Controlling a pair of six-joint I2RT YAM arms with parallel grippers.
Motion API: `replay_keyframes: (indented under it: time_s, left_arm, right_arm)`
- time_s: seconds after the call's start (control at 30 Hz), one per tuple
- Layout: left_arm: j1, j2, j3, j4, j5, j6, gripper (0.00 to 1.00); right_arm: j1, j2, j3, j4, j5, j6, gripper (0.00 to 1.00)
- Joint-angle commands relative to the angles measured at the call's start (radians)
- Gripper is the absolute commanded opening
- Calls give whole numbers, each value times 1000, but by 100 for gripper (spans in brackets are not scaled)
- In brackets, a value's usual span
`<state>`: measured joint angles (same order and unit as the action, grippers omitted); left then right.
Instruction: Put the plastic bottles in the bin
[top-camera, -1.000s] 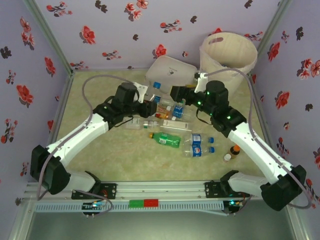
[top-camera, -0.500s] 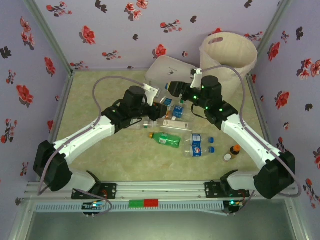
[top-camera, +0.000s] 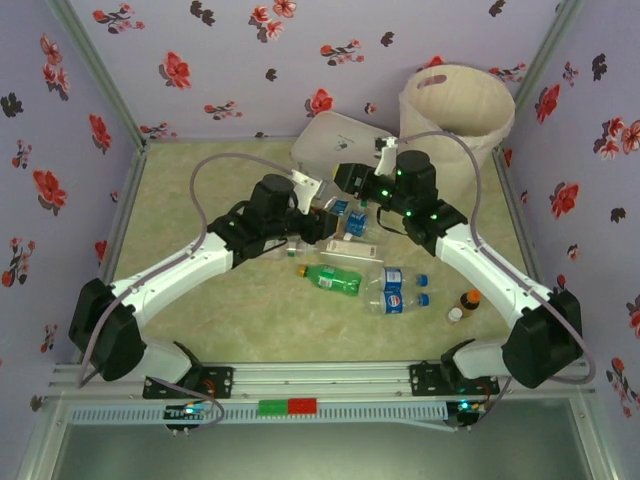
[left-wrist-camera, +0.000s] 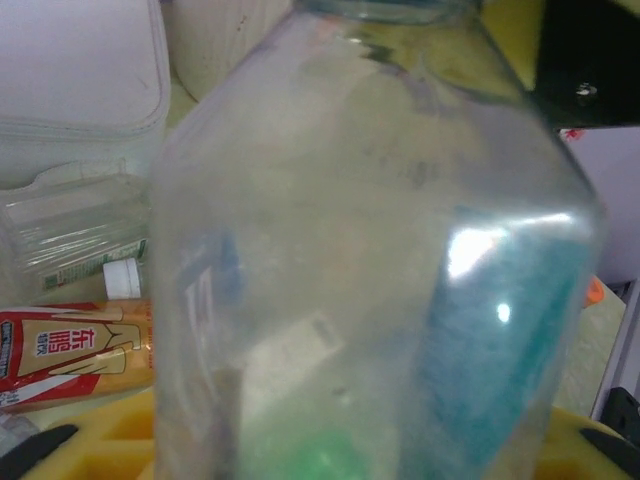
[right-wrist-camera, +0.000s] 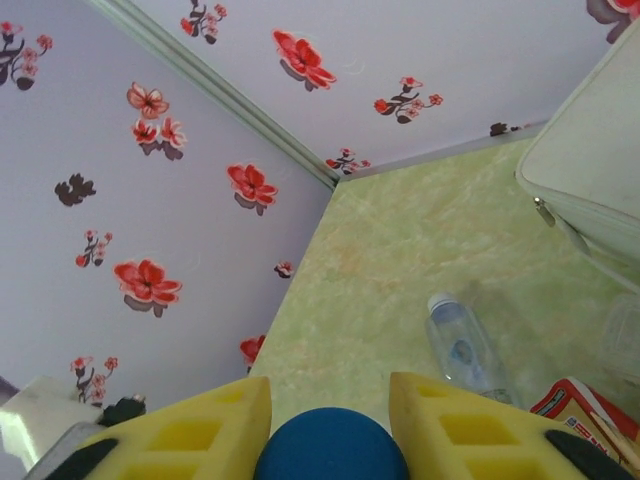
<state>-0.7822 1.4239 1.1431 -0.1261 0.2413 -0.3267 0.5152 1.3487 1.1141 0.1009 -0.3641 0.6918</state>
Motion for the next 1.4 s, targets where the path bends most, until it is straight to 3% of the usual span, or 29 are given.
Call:
replay_keyframes:
  time_s: [0.0,0.1,0.3,0.43,0.6,0.67,1.0,1.37]
  left_arm:
    - [-8,0,-9,82,18,9,61]
    - [-8,0,-4,91,16,9,81]
    - [-8,-70,-51,66,-11,17,99]
    - [-6,-161,-157,71,-135,-11,100]
    - [14,-218,-271,26,-431,-94,100]
    - [29,-222,-291,1,-493,-132,100]
    - [51,-235,-357,23,-509,-223,100]
    - [52,-246,-384,19,-504,-271,100]
  right_arm:
    - [-16,11,7,-19,-9,3,28]
    - [-26,7,19,-32,6,-6,24]
    - [-107,27,148,-143,40,-65,23]
    - [-204,56,315,-271,77,-140,24]
    - [-351,127,601,-422,220,-226,24]
    - [-390,154,678,-425,295,-255,24]
    - [-468,338,919,-323,684,-439,23]
    - [-461,482,861,-324,736,-477,24]
